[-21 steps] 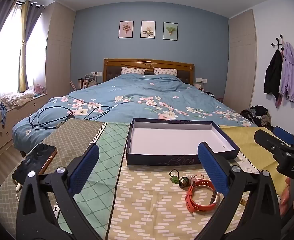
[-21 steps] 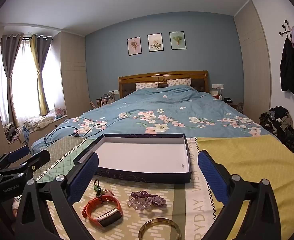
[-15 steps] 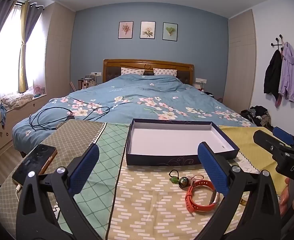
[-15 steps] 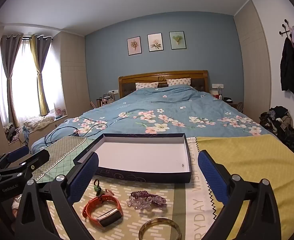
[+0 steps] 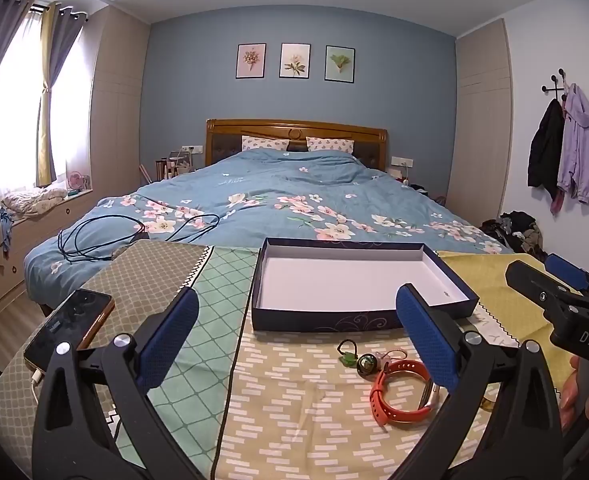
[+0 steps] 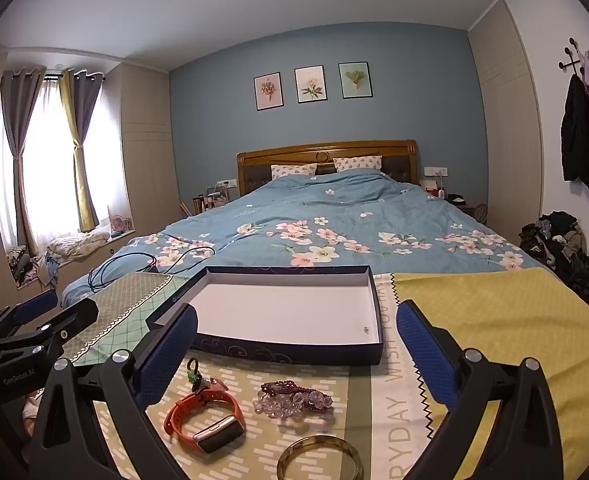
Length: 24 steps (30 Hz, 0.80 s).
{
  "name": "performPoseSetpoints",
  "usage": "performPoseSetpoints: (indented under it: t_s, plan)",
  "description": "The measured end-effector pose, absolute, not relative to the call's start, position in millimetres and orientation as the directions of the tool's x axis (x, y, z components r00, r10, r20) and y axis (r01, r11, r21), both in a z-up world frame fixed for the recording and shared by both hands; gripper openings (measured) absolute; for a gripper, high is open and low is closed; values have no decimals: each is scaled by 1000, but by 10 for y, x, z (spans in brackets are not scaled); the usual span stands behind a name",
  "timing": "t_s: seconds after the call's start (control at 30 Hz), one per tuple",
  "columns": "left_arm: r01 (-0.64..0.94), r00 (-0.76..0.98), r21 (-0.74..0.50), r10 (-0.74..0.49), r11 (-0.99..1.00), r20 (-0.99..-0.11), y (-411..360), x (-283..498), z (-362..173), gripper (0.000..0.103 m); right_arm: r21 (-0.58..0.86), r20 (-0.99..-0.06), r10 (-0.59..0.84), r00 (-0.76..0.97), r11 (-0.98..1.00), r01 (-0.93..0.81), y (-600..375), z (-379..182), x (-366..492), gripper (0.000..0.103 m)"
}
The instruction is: Organize jewelry
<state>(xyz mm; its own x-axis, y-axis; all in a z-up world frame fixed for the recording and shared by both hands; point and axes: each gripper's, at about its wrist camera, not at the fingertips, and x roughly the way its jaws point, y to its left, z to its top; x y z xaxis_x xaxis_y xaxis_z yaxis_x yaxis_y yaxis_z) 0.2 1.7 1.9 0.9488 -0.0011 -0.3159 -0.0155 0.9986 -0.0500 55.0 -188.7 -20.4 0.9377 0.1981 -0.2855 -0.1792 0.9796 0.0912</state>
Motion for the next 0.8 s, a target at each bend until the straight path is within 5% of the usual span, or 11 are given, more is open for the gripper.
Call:
performPoseSetpoints:
  t_s: [0.8]
  plan:
    - [-16, 950, -49, 0, 999, -312, -5, -31, 58, 97, 93, -287, 196, 938, 980, -177, -1889, -220, 558, 96]
